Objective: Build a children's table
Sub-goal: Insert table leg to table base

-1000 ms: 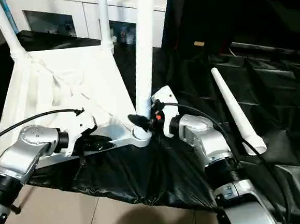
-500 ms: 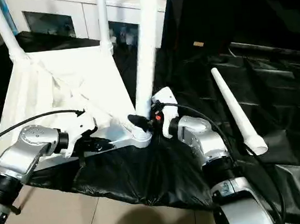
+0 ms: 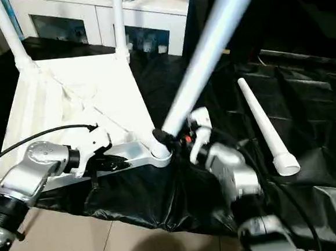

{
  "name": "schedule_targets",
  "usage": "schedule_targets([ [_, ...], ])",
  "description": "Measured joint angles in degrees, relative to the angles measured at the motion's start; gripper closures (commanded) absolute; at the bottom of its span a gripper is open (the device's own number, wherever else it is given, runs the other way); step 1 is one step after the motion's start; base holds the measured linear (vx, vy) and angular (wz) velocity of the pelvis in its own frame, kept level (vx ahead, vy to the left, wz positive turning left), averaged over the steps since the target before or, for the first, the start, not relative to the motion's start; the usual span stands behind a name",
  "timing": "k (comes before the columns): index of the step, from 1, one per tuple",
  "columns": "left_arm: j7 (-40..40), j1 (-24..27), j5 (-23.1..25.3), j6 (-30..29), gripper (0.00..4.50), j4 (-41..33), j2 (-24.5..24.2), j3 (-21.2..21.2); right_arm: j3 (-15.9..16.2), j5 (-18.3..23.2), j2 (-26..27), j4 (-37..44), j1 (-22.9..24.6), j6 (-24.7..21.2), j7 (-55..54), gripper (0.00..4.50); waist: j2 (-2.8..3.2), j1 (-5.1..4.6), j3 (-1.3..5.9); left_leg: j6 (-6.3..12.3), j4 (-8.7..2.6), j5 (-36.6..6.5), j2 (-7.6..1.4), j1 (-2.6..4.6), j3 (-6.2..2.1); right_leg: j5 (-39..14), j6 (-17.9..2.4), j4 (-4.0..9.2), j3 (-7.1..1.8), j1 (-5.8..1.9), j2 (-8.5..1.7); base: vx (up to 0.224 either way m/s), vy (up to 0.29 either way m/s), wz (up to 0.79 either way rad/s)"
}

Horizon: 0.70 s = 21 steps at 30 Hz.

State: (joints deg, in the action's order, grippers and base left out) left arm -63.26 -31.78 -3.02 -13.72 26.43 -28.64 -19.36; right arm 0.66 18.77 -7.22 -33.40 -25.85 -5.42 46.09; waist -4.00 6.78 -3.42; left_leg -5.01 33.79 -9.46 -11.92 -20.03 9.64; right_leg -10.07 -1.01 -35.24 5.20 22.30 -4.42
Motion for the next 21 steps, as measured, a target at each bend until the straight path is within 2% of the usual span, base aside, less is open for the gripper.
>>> schedule_targets([
  [3,0.03,-0.17,0.02,0.34,4.50,0.75,0.25,0.00,1.29,-1.82,0.05,2.49,1.74,2.32,-1.36,2.62,0.06,-0.01,0.07,0.00,-0.03,0.00,0.01,0.09,-0.01,-0.03,0.05,0.11,0.00,-0.14,0.00,0.000,0.000,0.00],
  [8,0.11,-0.21,0.23,0.45,4.50,1.00,0.25,0.07,3.27,-4.30,-0.35,4.21,2.09,2.58,-2.57,2.62,0.03,-0.22,0.10,0.00,-0.02,0.00,0.01,0.10,-0.02,-0.03,0.06,0.11,0.00,-0.15,0.00,0.000,0.000,0.00],
  [15,-0.41,-0.37,0.80,1.77,4.50,2.23,0.02,0.17,8.39,-9.94,-2.58,2.99,-1.89,1.75,-1.42,2.62,0.01,-0.61,0.40,0.00,-0.03,0.00,0.01,0.14,-0.03,-0.03,0.06,0.13,0.01,-0.15,0.00,0.000,0.000,0.00],
  [21,-2.14,-0.47,1.64,3.34,4.50,3.06,-0.46,0.15,8.98,-10.47,-2.56,-0.34,-4.36,1.63,0.87,2.62,-0.40,-1.08,0.91,0.00,-0.10,-0.01,0.01,0.17,-0.05,-0.04,0.06,0.19,0.04,-0.15,0.00,0.000,0.000,0.00],
])
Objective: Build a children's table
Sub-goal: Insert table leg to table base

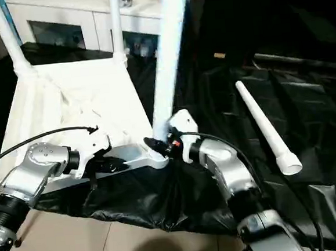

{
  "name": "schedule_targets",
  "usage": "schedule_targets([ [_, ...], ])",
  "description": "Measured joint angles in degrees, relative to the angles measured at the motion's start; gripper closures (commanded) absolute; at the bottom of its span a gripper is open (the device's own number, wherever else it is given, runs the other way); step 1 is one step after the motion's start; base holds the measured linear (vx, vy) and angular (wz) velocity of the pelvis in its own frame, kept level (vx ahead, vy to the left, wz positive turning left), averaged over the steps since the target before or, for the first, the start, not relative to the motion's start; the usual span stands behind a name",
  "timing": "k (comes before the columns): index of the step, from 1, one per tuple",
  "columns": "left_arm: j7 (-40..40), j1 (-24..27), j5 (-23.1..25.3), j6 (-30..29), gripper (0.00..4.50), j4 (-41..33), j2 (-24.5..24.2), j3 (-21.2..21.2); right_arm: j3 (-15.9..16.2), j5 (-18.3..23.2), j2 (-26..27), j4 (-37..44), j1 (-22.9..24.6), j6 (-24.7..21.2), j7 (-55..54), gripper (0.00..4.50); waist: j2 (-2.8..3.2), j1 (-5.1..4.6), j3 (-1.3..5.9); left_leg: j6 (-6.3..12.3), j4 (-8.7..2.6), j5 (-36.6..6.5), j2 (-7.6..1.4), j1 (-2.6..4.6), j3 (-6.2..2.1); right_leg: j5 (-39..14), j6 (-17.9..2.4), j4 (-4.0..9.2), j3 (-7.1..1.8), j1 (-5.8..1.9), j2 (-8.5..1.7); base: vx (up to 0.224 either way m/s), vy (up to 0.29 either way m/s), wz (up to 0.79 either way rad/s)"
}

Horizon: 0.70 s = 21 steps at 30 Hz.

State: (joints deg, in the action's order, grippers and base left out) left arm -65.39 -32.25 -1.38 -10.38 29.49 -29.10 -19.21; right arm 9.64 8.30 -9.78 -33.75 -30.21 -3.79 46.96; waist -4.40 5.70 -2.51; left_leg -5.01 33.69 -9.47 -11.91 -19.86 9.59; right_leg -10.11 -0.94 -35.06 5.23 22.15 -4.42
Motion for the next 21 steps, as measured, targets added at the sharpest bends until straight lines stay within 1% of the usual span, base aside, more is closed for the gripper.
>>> schedule_targets([
  [3,-1.18,-0.06,0.01,0.54,4.50,0.05,-0.54,-0.04,0.02,0.10,-0.14,-0.83,-0.71,-0.06,2.07,2.62,-0.11,-0.24,0.08,0.00,-0.02,0.00,0.00,-0.03,0.00,0.00,0.00,0.01,0.00,0.01,0.00,0.000,0.000,0.00],
  [5,-2.71,-0.30,-0.02,0.85,4.50,0.03,-1.02,-0.28,0.12,0.40,-0.72,-0.69,-0.80,-0.22,4.54,2.62,-0.16,-0.22,0.09,0.02,-0.13,-0.02,0.01,-0.08,0.00,-0.02,0.03,0.06,0.01,0.05,0.00,0.000,0.000,0.00],
  [8,-5.26,-0.80,-0.03,1.42,4.50,-0.03,-1.51,-0.97,0.51,1.23,-2.32,0.48,-0.32,-0.59,9.12,2.62,-0.15,0.24,0.07,0.04,-0.36,-0.03,0.03,-0.12,0.02,-0.20,0.03,0.10,0.01,0.08,0.00,0.000,0.000,0.00],
  [10,-6.63,-0.99,-0.02,1.94,4.50,-0.02,-1.67,-1.19,0.79,1.71,-3.08,2.17,0.68,-0.70,11.04,2.62,-0.15,0.72,0.06,0.03,-0.54,-0.03,0.03,-0.11,0.05,-0.30,-0.03,0.10,0.01,0.08,0.00,0.000,0.000,0.00],
  [12,-8.17,-1.24,-0.02,2.37,4.50,-0.02,-1.86,-1.47,1.22,2.49,-3.72,3.91,1.57,-0.81,12.84,2.62,-0.14,0.98,0.02,0.03,-0.68,-0.03,0.03,-0.11,0.08,-0.36,-0.16,0.09,0.01,0.08,0.01,0.000,0.000,0.00],
  [18,-9.65,-1.82,0.17,3.94,4.50,0.89,-1.95,-1.78,1.55,2.69,-4.68,5.59,2.39,-0.94,14.96,2.62,0.09,1.17,-0.15,0.03,-0.81,-0.04,0.04,-0.14,0.10,-0.55,-0.17,0.12,0.00,0.04,0.00,0.000,0.000,0.00],
  [21,-10.07,-1.96,0.26,4.18,4.50,1.13,-1.86,-1.79,1.55,2.72,-4.66,5.91,2.54,-0.93,15.54,2.62,0.10,1.23,-0.16,0.02,-0.91,-0.03,0.04,-0.12,0.09,-0.65,-0.17,0.11,0.00,0.02,0.00,0.000,0.000,0.00],
])
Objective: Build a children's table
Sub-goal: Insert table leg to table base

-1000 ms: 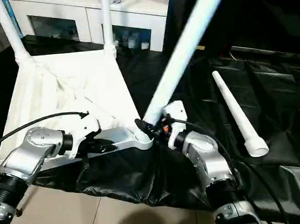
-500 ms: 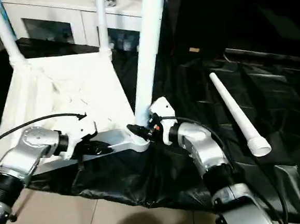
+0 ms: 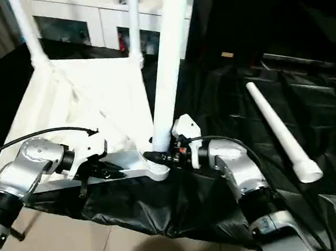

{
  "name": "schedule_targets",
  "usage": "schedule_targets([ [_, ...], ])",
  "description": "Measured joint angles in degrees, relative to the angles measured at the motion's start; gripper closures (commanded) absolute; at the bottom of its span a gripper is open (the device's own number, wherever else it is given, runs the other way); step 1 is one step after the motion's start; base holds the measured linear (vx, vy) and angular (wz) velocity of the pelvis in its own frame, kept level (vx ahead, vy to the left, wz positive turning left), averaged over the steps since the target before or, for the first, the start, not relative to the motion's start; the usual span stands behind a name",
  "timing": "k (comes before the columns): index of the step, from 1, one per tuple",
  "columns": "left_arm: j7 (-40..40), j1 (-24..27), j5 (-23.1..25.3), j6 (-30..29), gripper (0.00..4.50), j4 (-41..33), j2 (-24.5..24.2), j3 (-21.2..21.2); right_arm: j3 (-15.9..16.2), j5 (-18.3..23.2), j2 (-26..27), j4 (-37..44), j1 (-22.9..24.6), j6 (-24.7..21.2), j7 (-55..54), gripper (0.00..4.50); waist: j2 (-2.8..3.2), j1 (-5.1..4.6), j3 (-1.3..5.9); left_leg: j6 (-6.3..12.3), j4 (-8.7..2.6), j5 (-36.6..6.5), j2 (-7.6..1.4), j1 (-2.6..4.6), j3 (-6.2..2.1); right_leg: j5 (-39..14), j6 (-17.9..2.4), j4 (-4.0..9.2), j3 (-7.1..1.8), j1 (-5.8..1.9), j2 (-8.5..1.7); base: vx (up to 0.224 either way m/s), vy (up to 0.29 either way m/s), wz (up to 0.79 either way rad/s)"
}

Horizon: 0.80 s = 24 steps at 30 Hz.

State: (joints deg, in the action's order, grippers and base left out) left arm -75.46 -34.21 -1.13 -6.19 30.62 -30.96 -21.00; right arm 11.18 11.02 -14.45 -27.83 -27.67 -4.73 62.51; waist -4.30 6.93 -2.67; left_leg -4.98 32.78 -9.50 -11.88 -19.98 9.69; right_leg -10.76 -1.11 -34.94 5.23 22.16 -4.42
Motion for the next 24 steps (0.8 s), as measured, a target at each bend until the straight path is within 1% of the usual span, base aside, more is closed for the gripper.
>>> schedule_targets([
  [3,0.79,-0.06,0.33,-0.01,4.50,0.02,0.21,0.02,-0.20,-0.01,0.70,-0.29,0.00,0.23,-1.02,2.62,0.11,-0.02,-0.06,0.00,-0.02,0.00,0.00,0.03,0.00,-0.17,0.27,0.00,0.00,-0.04,0.00,0.000,0.000,0.00],
  [6,4.96,-0.67,1.48,-0.50,4.50,1.44,1.48,0.71,-1.57,-0.74,3.03,-3.50,-1.08,0.98,-7.51,2.62,0.12,-0.42,-0.07,-0.01,-0.04,0.00,0.00,0.14,-0.01,-0.18,0.28,-0.04,0.00,-0.08,0.00,0.000,0.000,0.00],
  [8,9.16,-1.27,2.30,-2.82,4.50,2.17,3.26,1.67,-2.69,-2.13,4.60,-6.65,-2.95,1.55,-14.15,2.62,0.14,-0.82,-0.17,-0.01,-0.04,0.01,0.00,0.17,-0.03,-0.18,0.28,-0.03,0.02,-0.06,0.00,0.000,0.000,0.00],
  [9,11.19,-1.37,2.50,-4.48,4.50,2.19,4.38,2.31,-3.14,-2.77,5.58,-8.18,-4.01,1.65,-18.06,2.62,0.14,-1.20,-0.25,-0.01,-0.04,0.01,0.00,0.16,-0.05,-0.18,0.29,0.03,0.05,-0.02,0.00,-0.050,0.004,-0.07],
  [12,16.24,-1.37,2.46,-9.28,4.50,1.34,7.55,3.51,-5.29,-3.32,7.55,-11.34,-5.88,1.51,-26.47,2.62,0.13,-1.95,-0.37,-0.01,-0.04,0.01,0.00,0.08,-0.08,-0.19,0.29,0.19,0.11,0.06,-0.03,-0.017,0.001,-0.02],
  [15,20.76,-1.32,2.59,-13.91,4.50,-0.84,10.35,3.81,-6.63,-3.80,9.21,-13.93,-8.04,0.65,-32.73,2.62,0.06,-2.10,-0.46,-0.01,-0.04,0.01,-0.01,0.04,-0.08,-0.18,0.29,0.19,0.13,0.19,-0.03,0.000,0.000,0.00],
  [16,23.70,-1.22,3.01,-16.93,4.50,-2.38,11.92,4.07,-6.93,-4.25,9.98,-15.51,-9.54,0.25,-36.21,2.62,0.05,-2.13,-0.46,-0.02,-0.04,0.01,-0.01,0.00,-0.08,-0.16,0.26,0.19,0.13,0.26,-0.03,0.000,0.000,0.00],
  [18,26.22,-1.00,3.56,-19.32,4.50,-3.81,13.53,4.16,-7.42,-4.48,10.99,-16.84,-10.75,-0.15,-39.08,2.62,0.01,-2.20,-0.43,-0.02,-0.04,0.02,-0.01,-0.01,-0.06,-0.13,0.20,0.18,0.13,0.29,-0.03,0.000,0.000,0.00],
  [21,28.12,-0.25,3.85,-20.28,4.50,-5.12,14.70,4.35,-8.52,-4.44,11.94,-18.37,-11.95,-0.34,-41.23,2.62,-0.06,-2.29,-0.36,-0.03,-0.04,0.02,-0.01,0.00,-0.05,-0.06,0.12,0.03,0.10,0.26,-0.03,0.000,0.000,0.00],
  [24,28.28,-0.23,3.95,-20.27,4.50,-5.14,14.72,4.68,-8.55,-4.61,12.41,-19.13,-12.74,-0.36,-42.12,2.62,-0.01,-2.25,-0.26,-0.05,-0.23,0.01,-0.01,0.05,-0.03,-0.05,0.11,-0.06,0.09,0.27,-0.01,0.000,0.000,0.00],
])
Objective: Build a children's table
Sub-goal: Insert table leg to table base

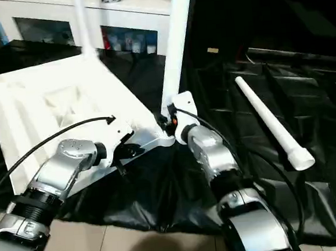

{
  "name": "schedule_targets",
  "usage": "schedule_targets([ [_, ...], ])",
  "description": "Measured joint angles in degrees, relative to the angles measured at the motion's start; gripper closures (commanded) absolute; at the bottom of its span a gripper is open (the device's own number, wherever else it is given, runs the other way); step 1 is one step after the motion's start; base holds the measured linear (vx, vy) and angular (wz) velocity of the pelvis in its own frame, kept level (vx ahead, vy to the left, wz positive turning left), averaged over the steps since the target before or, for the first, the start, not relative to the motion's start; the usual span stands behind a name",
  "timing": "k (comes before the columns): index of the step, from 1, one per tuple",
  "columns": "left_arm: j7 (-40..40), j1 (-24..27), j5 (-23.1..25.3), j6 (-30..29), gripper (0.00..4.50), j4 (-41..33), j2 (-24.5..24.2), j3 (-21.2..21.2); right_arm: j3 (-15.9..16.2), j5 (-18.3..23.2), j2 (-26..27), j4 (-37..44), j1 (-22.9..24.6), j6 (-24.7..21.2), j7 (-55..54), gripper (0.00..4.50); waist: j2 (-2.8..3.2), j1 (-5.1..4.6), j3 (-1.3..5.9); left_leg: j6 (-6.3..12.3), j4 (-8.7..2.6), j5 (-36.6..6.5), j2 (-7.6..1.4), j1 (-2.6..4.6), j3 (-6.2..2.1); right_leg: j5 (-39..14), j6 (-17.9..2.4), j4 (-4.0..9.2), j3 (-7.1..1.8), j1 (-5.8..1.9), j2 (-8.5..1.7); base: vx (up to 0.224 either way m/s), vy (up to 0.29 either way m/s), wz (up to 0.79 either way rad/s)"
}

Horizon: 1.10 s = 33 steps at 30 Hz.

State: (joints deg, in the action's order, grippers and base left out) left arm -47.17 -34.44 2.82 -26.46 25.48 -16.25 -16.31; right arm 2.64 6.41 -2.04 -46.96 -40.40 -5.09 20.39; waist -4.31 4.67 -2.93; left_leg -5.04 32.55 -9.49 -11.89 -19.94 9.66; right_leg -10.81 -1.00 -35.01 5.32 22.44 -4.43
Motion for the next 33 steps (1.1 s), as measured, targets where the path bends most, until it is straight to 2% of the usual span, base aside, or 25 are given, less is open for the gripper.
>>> schedule_targets([
  [7,0.85,0.44,0.38,-2.27,4.50,-2.00,-0.21,0.25,-0.58,-0.07,1.09,-1.46,-1.04,0.29,-1.04,2.62,0.05,-0.22,0.11,-0.03,-0.20,0.02,-0.01,-0.02,0.07,0.08,-0.18,0.03,-0.01,0.15,0.05,0.000,0.000,0.00],
  [8,0.86,0.45,0.38,-2.36,4.50,-2.05,-0.28,0.25,-0.88,-0.04,1.25,-1.78,-1.23,0.30,-1.02,2.06,0.04,-0.28,0.12,-0.03,-0.19,0.02,-0.01,-0.02,0.07,0.08,-0.18,0.03,-0.02,0.16,0.05,0.000,0.000,0.00],
  [10,0.78,0.45,0.37,-2.44,4.50,-2.34,-0.34,0.05,-1.35,0.02,1.55,-3.79,-1.75,0.08,-1.05,2.06,0.02,-0.19,0.13,-0.03,-0.19,0.02,-0.01,-0.01,0.06,0.08,-0.18,0.05,-0.01,0.22,0.05,0.000,0.000,0.00],
  [12,0.59,0.80,0.33,-2.40,4.50,-3.22,-0.30,-0.02,-2.11,0.21,1.66,-4.23,-1.85,0.36,-0.98,1.75,0.02,0.20,0.13,-0.06,-0.18,0.04,-0.01,-0.14,0.09,0.20,-0.35,0.03,-0.02,0.50,0.04,0.000,0.000,0.00],
  [20,-1.31,1.03,0.32,-1.82,4.50,-3.94,-1.35,-0.05,-2.05,0.20,0.88,-5.48,-1.30,0.80,3.33,1.15,0.07,0.35,0.08,-0.06,-0.24,0.04,-0.02,-0.24,0.13,0.28,-0.50,0.04,-0.03,0.62,0.05,0.000,0.000,0.00],
  [22,-3.24,1.41,-0.21,-0.72,4.50,-4.43,-2.61,-0.33,-0.89,0.14,-0.38,-4.33,0.28,1.11,7.37,0.93,0.10,0.47,0.03,-0.06,-0.24,0.03,-0.01,-0.34,0.13,0.27,-0.50,0.07,-0.02,0.65,0.04,0.000,0.000,0.00],
  [33,-16.40,3.45,-2.41,8.55,4.50,-4.81,-9.57,-1.13,5.84,0.67,-9.24,7.92,7.48,1.64,30.63,0.93,0.28,2.11,-0.35,-0.03,-0.18,0.04,-0.02,-0.61,0.13,0.27,-0.51,0.09,-0.01,0.77,0.03,0.000,0.000,0.00],
])
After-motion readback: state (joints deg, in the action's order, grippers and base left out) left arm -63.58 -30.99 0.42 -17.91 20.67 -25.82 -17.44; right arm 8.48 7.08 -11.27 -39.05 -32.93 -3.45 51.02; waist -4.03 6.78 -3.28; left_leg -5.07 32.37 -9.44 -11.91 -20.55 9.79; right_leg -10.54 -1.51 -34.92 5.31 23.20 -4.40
